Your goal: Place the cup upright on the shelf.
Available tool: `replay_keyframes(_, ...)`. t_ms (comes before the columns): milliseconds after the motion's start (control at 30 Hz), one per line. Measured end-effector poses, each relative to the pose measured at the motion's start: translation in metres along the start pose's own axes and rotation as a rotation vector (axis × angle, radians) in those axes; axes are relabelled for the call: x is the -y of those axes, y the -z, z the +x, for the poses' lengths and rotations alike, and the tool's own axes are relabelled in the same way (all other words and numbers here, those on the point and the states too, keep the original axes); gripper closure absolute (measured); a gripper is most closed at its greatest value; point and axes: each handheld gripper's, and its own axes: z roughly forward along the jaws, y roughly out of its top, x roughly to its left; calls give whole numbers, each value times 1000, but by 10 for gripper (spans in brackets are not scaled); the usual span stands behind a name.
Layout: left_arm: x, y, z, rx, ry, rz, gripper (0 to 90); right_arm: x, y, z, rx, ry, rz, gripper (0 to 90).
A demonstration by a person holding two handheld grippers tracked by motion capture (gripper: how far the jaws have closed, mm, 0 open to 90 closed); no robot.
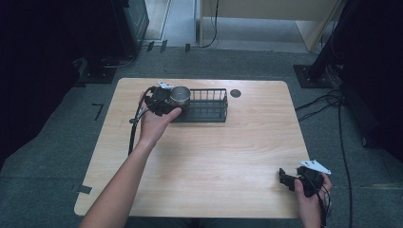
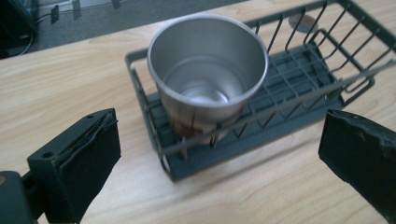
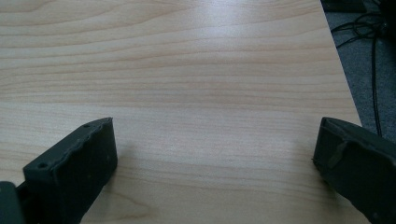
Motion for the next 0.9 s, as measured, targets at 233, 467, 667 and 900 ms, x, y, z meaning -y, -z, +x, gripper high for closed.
replay_keyframes(233,30,14,10,3,25,-7,0,0,0,0,0,0,0,0)
replay_keyframes(467,65,25,22,-33,44,-13,0,0,0,0,0,0,0,0)
replay_keyframes(667,94,30,32,-62,55,-4,0,0,0,0,0,0,0,0)
replay_keyframes(900,125,32,42,-87,77,17,0,0,0,0,0,0,0,0)
